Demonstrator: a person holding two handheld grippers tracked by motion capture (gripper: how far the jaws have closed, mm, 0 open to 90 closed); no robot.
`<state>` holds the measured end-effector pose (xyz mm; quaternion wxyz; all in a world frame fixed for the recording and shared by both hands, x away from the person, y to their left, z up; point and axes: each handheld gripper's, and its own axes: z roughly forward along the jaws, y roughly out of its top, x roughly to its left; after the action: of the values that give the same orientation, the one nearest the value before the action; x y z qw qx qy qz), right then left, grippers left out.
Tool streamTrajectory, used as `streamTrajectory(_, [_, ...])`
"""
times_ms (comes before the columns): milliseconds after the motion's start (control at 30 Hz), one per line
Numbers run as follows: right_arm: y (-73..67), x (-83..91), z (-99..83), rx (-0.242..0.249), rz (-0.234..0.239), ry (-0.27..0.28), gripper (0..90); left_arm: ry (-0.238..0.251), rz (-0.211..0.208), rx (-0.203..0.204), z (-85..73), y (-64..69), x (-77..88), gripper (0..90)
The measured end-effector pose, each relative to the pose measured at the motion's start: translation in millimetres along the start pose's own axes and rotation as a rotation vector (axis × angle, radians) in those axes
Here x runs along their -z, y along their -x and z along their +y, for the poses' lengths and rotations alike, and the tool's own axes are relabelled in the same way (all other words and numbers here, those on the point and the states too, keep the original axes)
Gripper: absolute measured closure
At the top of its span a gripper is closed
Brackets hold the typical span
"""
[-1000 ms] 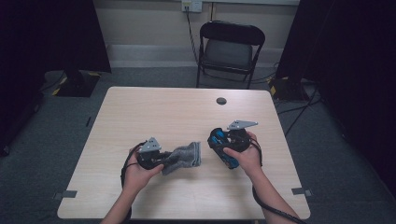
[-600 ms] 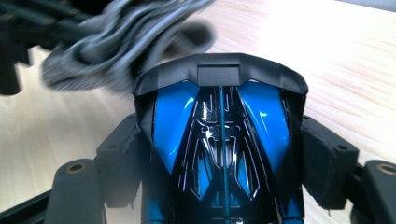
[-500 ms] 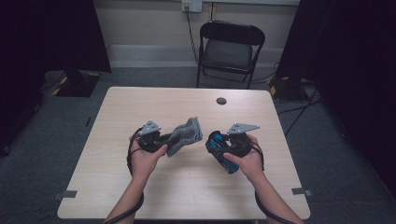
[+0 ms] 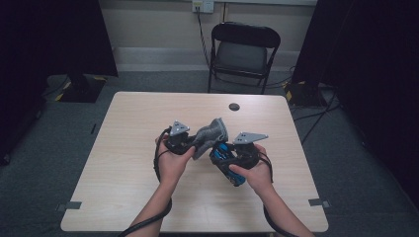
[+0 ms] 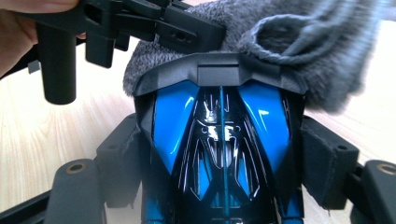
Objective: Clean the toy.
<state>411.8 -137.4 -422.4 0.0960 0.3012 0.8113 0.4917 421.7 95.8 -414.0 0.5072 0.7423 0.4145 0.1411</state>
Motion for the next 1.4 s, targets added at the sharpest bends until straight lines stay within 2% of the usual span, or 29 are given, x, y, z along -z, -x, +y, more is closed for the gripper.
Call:
streamTrajectory(133, [0.0, -2.6, -1.0, -0.003, -0.018, -0.003, 25.5, -0.013, -0.028, -0.011, -0.6, 3.0, 1.2, 76.0])
streamTrajectory(700, [1.5, 1.4, 1.6, 0.006, -0.054, -0.009, 25.5, 0.011, -0.124, -0.069, -4.4, 9.9, 16.7, 77.0])
streamTrajectory(900, [6.7, 4.1, 0.0, -0.006, -0.068, -0.008, 25.5, 0.014, -0.151, -0.079, -8.2, 10.9, 21.8, 77.1])
streamTrajectory(1133, [13.1, 7.7, -1.0, -0.016, -0.087, -0.011, 25.5, 0.021, -0.202, -0.086, -11.1, 14.0, 27.9, 77.1])
streamTrajectory(1400, [23.1, 11.8, -2.6, -0.039, -0.106, -0.008, 25.5, -0.006, -0.226, -0.096, -15.0, 11.3, 32.6, 77.3])
